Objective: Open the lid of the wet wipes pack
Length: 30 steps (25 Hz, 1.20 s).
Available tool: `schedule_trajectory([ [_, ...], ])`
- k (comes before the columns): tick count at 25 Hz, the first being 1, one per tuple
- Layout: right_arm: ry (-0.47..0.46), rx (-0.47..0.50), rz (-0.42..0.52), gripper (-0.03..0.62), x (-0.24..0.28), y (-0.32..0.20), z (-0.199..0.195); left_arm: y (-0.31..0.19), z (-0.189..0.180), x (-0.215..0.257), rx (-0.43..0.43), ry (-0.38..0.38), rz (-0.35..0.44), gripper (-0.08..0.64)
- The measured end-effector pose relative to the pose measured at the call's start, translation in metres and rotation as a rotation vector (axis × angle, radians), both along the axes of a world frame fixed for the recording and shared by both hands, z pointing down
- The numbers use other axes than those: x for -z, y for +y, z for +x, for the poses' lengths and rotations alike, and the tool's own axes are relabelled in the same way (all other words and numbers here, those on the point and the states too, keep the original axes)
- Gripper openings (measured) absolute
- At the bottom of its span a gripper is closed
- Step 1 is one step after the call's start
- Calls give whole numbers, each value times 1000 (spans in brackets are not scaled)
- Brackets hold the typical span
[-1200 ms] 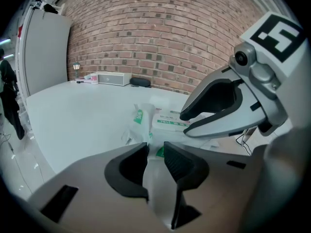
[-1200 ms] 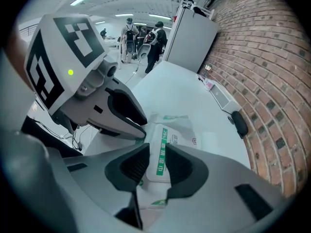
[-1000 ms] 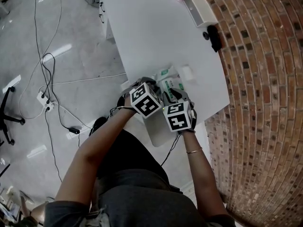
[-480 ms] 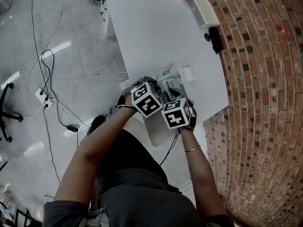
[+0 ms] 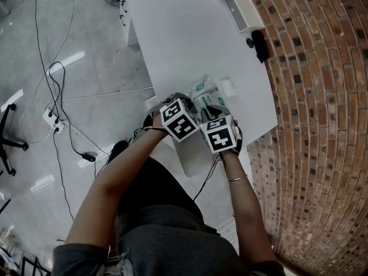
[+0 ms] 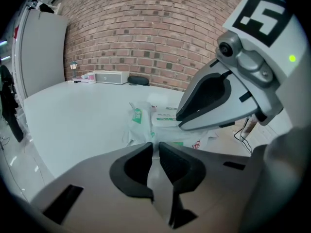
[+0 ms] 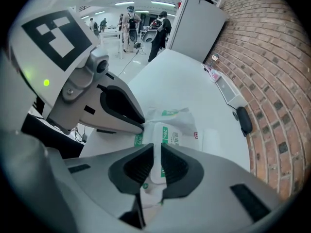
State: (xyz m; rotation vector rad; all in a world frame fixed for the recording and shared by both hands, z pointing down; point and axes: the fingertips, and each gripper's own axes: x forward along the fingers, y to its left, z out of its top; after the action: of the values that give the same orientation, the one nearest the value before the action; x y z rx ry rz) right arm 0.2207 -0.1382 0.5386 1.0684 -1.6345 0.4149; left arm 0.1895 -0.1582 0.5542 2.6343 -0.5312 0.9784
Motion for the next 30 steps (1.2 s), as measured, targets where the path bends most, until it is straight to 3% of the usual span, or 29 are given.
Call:
schedule_trajectory([
  [6, -48, -19, 7, 43, 4, -1, 3, 0, 2, -2, -22, -37, 3, 46],
  [17, -256, -130, -39, 40, 9, -4, 9, 0, 3, -3, -32, -50, -1, 38],
  [21, -343, -193, -18, 28, 27, -11, 22, 0, 2, -5, -36, -58, 1, 37],
  [30, -319, -234, 38, 14, 42, -29, 59, -1, 2, -5, -37, -52, -17, 37],
])
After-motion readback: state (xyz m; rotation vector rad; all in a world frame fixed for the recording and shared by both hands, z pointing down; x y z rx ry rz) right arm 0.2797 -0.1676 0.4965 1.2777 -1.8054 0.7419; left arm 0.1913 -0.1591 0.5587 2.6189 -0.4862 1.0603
